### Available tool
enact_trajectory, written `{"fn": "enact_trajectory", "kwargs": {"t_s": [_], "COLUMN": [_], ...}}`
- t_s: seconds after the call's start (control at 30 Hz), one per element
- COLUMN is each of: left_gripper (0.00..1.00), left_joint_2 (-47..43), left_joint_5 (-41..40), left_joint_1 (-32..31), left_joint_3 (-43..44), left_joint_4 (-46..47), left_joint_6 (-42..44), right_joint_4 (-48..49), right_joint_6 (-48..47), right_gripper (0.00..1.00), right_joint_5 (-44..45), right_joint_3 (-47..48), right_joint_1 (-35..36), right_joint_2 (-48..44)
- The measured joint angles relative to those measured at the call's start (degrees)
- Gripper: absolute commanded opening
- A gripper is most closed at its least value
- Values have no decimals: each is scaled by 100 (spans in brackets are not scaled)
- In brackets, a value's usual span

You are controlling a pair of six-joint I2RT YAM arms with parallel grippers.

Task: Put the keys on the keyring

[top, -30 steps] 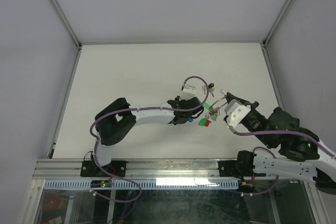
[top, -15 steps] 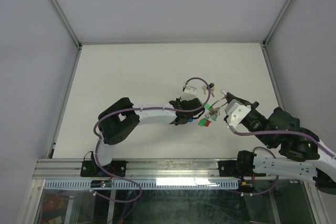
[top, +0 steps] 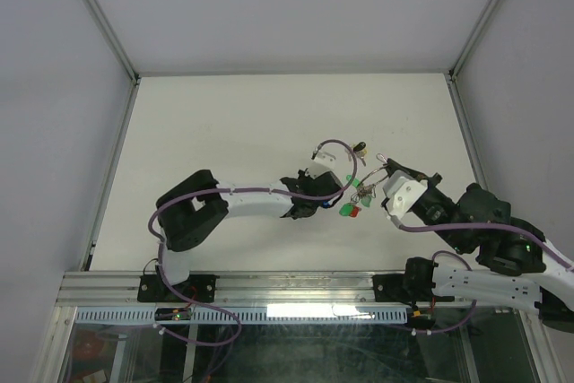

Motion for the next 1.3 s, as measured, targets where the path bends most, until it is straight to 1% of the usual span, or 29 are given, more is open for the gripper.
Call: {"fn": "enact_trajectory", "kwargs": {"t_s": [0.07, 0.2, 0.3, 0.37, 0.53, 0.67, 0.8, 0.93, 1.03, 1.1, 1.17, 1.27, 1.3], "left_gripper": [0, 0, 0, 0, 0, 0, 0, 0, 0, 0, 0, 0, 0], "left_joint_2": [-374, -1655, -2662, -3241, -4317, -5110, -5742, -6057, -6024, -6000, -5866, -5241, -5018], "left_joint_5": [28, 376, 778, 1001, 1414, 1851, 2387, 2774, 2881, 3005, 3101, 3211, 3333], "left_joint_1": [0, 13, 90, 153, 236, 236, 236, 236, 256, 404, 841, 2068, 2334], "left_joint_3": [-422, -1419, -1845, -1996, -2173, -2354, -2385, -2378, -2273, -2247, -2146, -1805, -1731], "left_joint_4": [232, 973, 1397, 1556, 1604, 1600, 1606, 1554, 1233, 1051, 785, 448, 385], "left_joint_6": [356, 1056, 1318, 1375, 1491, 1860, 2549, 3163, 3510, 3611, 3639, 3543, 3526], "right_joint_4": [-2, -13, -20, -20, -44, -155, -332, -485, -514, -509, -507, -507, -505], "right_joint_6": [0, -2, -4, -4, 0, 4, 0, -7, -11, -11, -7, -2, 0], "right_gripper": [0, 0, 0, 0, 0, 0, 0, 0, 0, 0, 0, 0, 0], "right_joint_5": [-2, -2, 0, -2, -173, -686, -1314, -1751, -1904, -1943, -1956, -1956, -1956], "right_joint_3": [0, 0, 0, 0, 0, 0, 0, 0, 0, 0, 0, -2, -2], "right_joint_1": [0, 0, 0, 0, 0, 0, 0, 2, 4, 4, 4, 4, 4], "right_joint_2": [11, 26, 37, 48, 76, 205, 472, 715, 822, 844, 841, 844, 844]}}
